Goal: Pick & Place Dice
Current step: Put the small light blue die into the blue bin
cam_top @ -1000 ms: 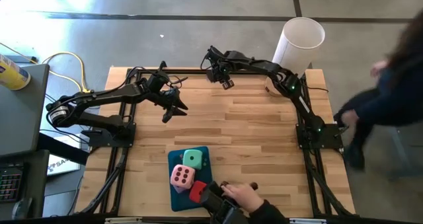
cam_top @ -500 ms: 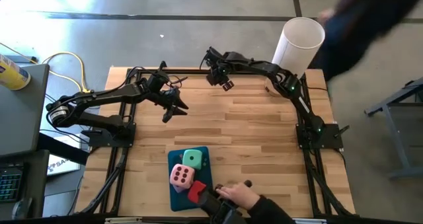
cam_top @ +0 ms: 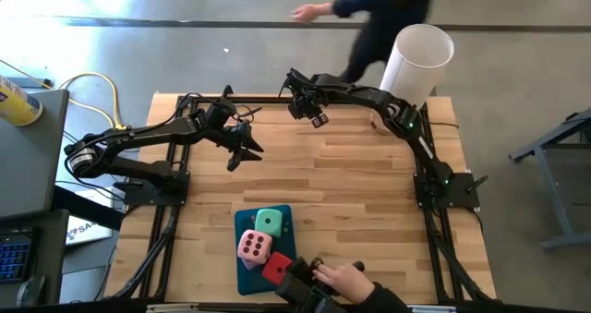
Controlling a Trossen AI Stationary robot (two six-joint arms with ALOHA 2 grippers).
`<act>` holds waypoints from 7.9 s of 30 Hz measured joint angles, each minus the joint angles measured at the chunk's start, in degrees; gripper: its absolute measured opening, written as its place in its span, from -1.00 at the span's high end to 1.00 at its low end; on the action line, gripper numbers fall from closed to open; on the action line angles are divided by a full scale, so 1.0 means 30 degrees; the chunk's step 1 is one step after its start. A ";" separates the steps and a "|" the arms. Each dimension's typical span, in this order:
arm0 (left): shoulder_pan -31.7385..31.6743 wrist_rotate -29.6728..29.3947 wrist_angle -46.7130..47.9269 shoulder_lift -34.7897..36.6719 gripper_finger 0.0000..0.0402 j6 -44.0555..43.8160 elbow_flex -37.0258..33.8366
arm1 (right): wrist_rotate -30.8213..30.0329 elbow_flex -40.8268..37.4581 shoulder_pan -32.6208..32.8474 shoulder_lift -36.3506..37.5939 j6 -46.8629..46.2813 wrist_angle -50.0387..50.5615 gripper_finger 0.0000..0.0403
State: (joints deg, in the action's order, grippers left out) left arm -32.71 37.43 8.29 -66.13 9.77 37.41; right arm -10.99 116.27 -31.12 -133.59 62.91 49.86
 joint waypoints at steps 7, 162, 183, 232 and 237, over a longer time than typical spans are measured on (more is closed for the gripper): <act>0.0000 0.0007 0.0062 0.0000 0.27 -0.0062 0.0000 | 0.0302 0.0000 -0.1198 0.0103 -0.1926 0.1904 0.21; 0.0007 0.0634 0.0175 0.0000 0.27 -0.0309 0.0000 | 0.5593 -0.0288 0.0407 0.2532 -1.2925 0.6856 0.53; 0.0007 0.0568 0.0175 0.0000 0.27 -0.0249 0.0000 | 0.4751 -0.5071 0.0241 0.2547 -1.1589 0.0225 -0.01; 0.0007 0.0583 0.0160 0.0000 0.27 -0.0397 0.0000 | 0.4359 -0.7533 0.0365 0.2540 -1.0380 -0.2921 0.15; 0.0007 0.0583 0.0160 0.0000 0.27 -0.0397 0.0000 | 0.4322 -0.7555 0.0380 0.2540 -1.0380 -0.3027 0.37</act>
State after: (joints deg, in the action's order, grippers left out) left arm -32.69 39.18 8.78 -66.13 8.58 37.41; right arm 1.98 93.60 -29.98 -125.97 31.77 40.78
